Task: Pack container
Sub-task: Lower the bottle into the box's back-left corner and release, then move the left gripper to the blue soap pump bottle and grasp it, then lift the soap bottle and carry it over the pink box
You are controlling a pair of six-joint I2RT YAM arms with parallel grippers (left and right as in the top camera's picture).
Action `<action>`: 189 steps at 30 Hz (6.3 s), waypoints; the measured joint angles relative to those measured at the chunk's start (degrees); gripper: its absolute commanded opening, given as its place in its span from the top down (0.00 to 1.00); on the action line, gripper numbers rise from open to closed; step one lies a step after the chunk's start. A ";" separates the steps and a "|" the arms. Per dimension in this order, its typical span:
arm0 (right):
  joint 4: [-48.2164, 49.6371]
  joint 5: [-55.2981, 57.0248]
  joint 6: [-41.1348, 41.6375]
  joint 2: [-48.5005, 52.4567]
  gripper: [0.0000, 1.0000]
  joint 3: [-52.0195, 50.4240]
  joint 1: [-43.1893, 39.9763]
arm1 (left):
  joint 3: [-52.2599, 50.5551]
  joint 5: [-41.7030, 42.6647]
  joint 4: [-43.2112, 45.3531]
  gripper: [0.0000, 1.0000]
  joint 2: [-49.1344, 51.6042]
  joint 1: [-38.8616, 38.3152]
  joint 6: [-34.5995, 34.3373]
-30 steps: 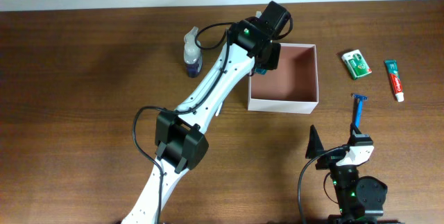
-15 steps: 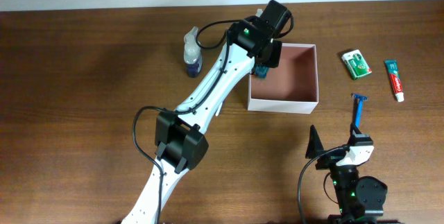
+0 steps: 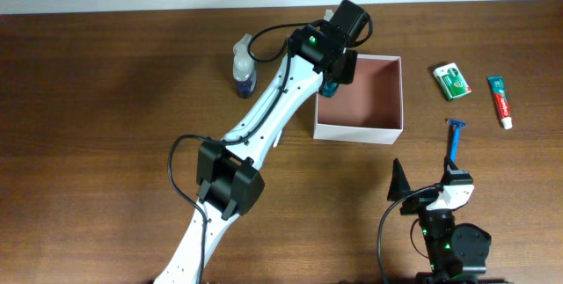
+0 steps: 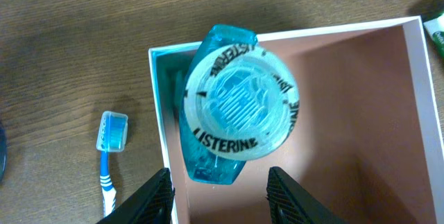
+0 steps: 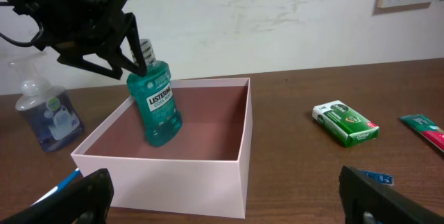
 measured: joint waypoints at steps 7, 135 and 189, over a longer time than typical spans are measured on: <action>0.02 0.02 0.00 0.00 0.01 0.00 0.00 | 4.26 0.02 -1.05 0.42 0.00 0.24 1.62; 0.02 0.02 0.02 0.00 0.01 0.00 0.00 | 0.96 5.03 -14.34 0.60 -0.22 22.49 22.56; 0.02 0.00 0.02 0.00 0.01 0.00 0.00 | 19.04 6.10 0.90 0.60 -6.19 -4.13 17.79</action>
